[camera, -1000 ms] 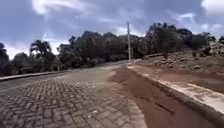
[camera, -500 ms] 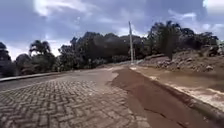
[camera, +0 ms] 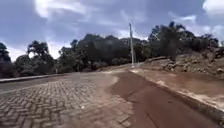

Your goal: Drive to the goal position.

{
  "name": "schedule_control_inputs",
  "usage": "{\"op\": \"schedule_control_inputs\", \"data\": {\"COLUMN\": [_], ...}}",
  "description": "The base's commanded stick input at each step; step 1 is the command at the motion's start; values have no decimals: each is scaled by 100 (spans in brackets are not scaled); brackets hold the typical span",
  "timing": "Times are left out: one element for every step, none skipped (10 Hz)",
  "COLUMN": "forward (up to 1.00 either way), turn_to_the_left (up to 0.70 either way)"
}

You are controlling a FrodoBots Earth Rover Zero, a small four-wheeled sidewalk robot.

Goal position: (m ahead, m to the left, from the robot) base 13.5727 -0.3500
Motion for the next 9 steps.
{"op": "schedule_control_inputs", "data": {"forward": [85, 85, 85, 85, 85, 85, 85, 71, 70], "turn_to_the_left": [0, 0, 0, 0, 0, 0, 0, 0, 0]}}
